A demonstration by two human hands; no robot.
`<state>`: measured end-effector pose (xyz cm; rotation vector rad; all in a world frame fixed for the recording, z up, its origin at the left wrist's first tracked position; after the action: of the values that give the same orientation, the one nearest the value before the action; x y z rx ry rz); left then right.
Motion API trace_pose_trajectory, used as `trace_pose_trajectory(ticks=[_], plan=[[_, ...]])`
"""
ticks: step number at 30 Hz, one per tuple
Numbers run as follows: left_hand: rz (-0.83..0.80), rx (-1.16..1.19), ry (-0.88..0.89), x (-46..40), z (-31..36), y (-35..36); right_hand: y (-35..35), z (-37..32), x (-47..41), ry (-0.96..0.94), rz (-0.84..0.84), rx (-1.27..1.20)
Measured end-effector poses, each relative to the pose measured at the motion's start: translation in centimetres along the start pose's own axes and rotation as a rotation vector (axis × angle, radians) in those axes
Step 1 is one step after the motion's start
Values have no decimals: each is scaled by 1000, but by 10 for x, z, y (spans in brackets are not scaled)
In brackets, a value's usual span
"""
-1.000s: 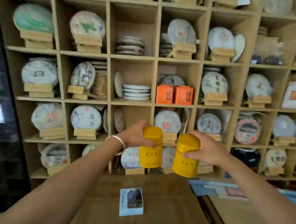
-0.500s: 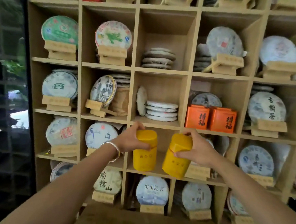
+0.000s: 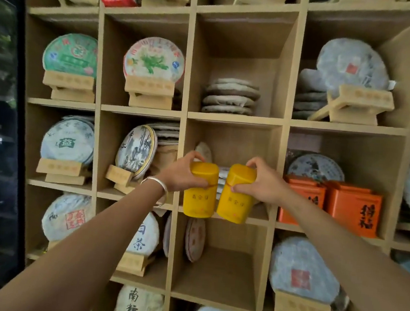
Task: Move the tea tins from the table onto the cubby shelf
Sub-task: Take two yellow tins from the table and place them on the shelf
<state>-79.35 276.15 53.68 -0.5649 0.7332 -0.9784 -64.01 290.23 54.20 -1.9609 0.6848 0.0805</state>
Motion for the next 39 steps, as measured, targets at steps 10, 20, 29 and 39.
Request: trace_pose_trajectory(ticks=[10, 20, 29, 39], plan=[[-35, -4, 25, -59, -26, 8, 22, 29, -61, 78, -35, 14], [-34, -69, 20, -80, -42, 16, 30, 45, -68, 121, 5, -47], [-20, -568, 68, -82, -12, 18, 38, 51, -43, 108, 100, -76], [-56, -749, 116, -63, 1, 23, 50, 59, -38, 156, 64, -147]])
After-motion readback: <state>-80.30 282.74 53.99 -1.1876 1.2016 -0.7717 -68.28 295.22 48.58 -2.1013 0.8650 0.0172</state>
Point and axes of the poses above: each hand's wrist, its own x-axis away from the middle knuckle, its own y-axis out of the palm, z = x × y, the point moved 9 cm from there along -x, towards the middle knuckle, and after that the axes turned 13 degrees about -z, right-handed, at the moved point
